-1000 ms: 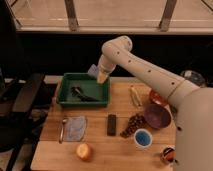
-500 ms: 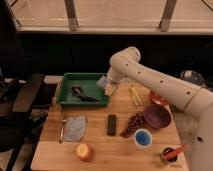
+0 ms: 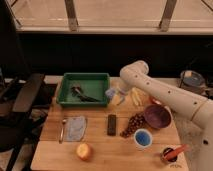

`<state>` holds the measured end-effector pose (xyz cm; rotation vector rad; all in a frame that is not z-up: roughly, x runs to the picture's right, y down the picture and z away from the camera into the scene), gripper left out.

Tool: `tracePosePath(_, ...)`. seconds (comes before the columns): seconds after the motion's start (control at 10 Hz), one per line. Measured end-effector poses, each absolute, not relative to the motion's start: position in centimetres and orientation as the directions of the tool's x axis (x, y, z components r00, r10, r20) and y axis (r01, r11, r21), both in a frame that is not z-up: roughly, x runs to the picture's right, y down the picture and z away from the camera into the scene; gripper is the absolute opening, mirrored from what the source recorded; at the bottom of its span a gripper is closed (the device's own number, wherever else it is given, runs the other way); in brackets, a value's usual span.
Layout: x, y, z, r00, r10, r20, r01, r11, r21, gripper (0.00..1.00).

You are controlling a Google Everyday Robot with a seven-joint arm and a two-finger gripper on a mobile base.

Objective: Place sponge in table surface

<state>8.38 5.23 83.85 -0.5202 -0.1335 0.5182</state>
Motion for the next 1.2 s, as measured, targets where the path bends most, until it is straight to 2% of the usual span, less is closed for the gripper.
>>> tracePosePath(0.4,9.6,8.0,85.2,0.825,0.563,-0.049,-0.499,0.685,-0.531,0.0)
tracePosePath(0.5,9.8,8.8,85.8,0.817,0.574,-0.056,-0.51,0.673,-0.536,0.04)
tracePosePath(0.8,10.7,9.4,86.1,0.801,0.594,-0.077,-0.537,0.655,-0.531,0.31)
tracePosePath(0.9,11.3,9.6,86.3,0.797,0.597,-0.087,-0.545,0.651,-0.528,0.45)
tracePosePath(1.2,12.2,10.2,86.8,0.793,0.599,-0.108,-0.557,0.643,-0.526,0.71)
